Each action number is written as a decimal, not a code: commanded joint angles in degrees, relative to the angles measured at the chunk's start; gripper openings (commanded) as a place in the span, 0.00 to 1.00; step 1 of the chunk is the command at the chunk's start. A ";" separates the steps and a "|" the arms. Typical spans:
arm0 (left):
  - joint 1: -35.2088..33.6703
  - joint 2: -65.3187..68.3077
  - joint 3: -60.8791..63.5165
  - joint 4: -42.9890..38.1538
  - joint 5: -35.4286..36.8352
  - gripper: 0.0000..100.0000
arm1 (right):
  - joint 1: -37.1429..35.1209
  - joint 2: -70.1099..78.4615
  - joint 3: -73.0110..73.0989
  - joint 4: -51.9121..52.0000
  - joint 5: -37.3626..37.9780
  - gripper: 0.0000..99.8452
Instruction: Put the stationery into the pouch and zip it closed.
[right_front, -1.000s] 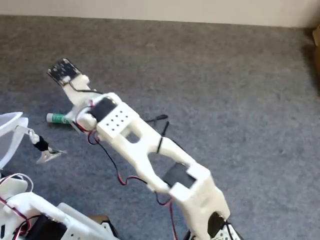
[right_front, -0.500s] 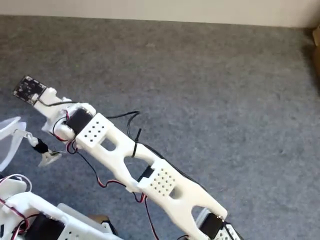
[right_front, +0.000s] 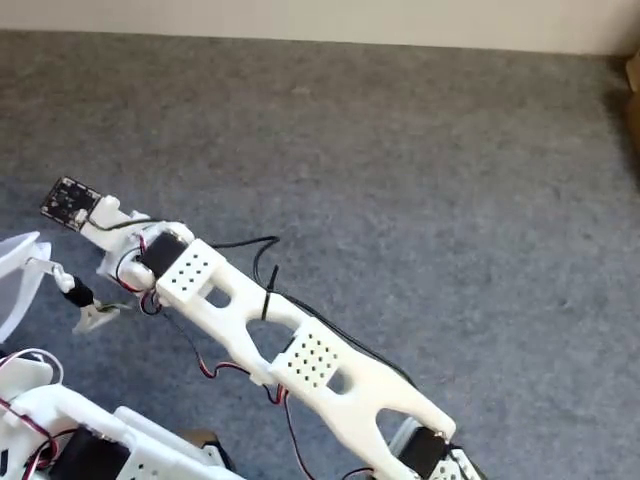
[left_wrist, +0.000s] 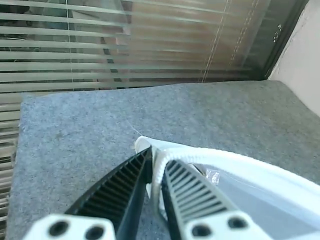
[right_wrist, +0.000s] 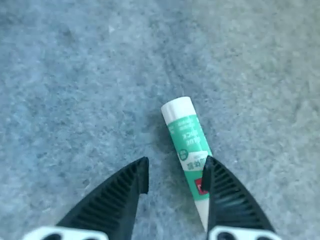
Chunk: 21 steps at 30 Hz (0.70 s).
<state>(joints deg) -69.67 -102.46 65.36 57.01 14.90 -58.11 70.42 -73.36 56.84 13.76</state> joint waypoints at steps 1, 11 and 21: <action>-0.13 -1.01 -1.01 -0.18 0.97 0.01 | 2.07 0.22 -2.86 -1.54 0.79 0.17; 2.68 -1.01 -1.01 0.97 0.79 0.01 | 4.00 2.51 -2.86 3.21 6.42 0.10; 2.68 -1.01 -1.01 1.05 0.88 0.01 | 6.81 1.80 -4.26 14.37 6.86 0.00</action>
<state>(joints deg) -68.00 -102.46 65.36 58.33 14.90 -53.10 73.93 -76.00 66.59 19.74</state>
